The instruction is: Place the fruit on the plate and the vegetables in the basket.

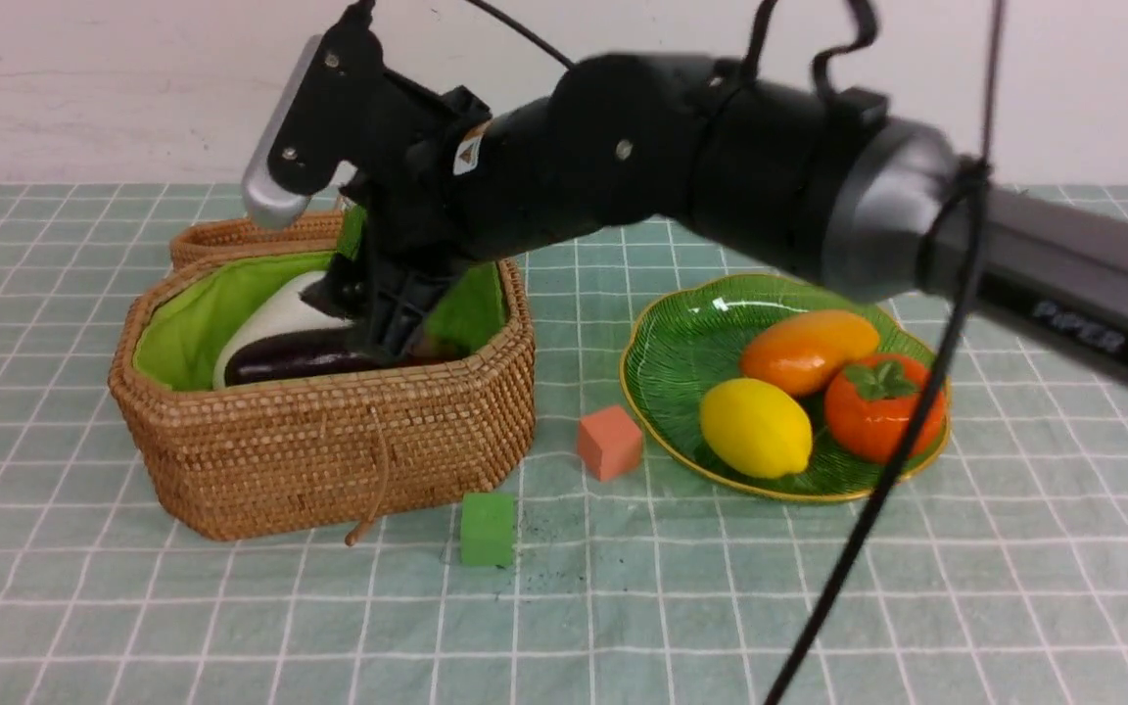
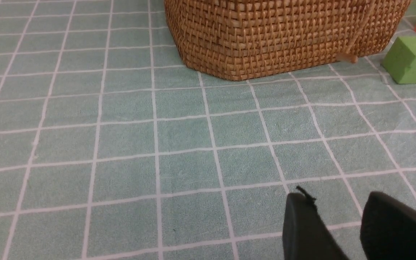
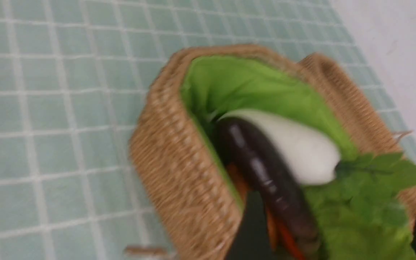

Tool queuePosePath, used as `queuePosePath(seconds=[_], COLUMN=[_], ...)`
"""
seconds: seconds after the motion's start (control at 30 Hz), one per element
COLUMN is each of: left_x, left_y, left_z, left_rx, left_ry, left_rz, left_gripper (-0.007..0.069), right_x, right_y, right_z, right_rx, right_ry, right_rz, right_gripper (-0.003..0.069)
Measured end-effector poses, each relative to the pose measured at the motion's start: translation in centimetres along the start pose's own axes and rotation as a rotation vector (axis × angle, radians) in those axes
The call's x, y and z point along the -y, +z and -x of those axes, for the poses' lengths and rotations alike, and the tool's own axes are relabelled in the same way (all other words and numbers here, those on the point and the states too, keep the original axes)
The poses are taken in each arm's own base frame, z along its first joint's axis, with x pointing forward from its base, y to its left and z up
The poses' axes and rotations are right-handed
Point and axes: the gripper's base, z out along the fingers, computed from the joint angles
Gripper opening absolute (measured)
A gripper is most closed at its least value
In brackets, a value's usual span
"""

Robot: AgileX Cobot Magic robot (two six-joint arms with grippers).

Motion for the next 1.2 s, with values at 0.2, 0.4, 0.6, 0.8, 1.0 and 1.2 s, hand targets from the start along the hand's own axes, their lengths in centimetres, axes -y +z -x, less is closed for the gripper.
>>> queuePosePath(seconds=[0.2,0.4,0.6,0.8,1.0,1.2], left_x=[-0.1,-0.3,-0.3,-0.3,-0.3,-0.3], left_y=[0.0,0.1,0.1,0.1,0.1,0.1], left_z=[0.1,0.3,0.3,0.3,0.3,0.3], left_rx=[0.02,0.041,0.041,0.041,0.041,0.04], left_ry=[0.038,0.079,0.08,0.08,0.08,0.082], left_rz=[0.016,0.032,0.032,0.033,0.033,0.033], left_gripper=[0.0237,0.0237,0.0237,0.0237,0.0238,0.0239], right_x=[-1.4,0.2,0.1,-0.6,-0.7,-0.1], right_y=[-7.6,-15.4,-20.6,-23.3,-23.7,-24.6], right_z=[-0.3,-1.3,-3.3,-3.1,-3.0,-4.2], right_rx=[-0.316,-0.413,-0.412,-0.363,-0.351,-0.377], right_ry=[0.113,0.506,0.776,0.877,0.889,0.834], right_rz=[0.153,-0.103,-0.28,-0.323,-0.329,-0.39], right_gripper=[0.0231,-0.0013,-0.0016,-0.0016,-0.0014,-0.0007])
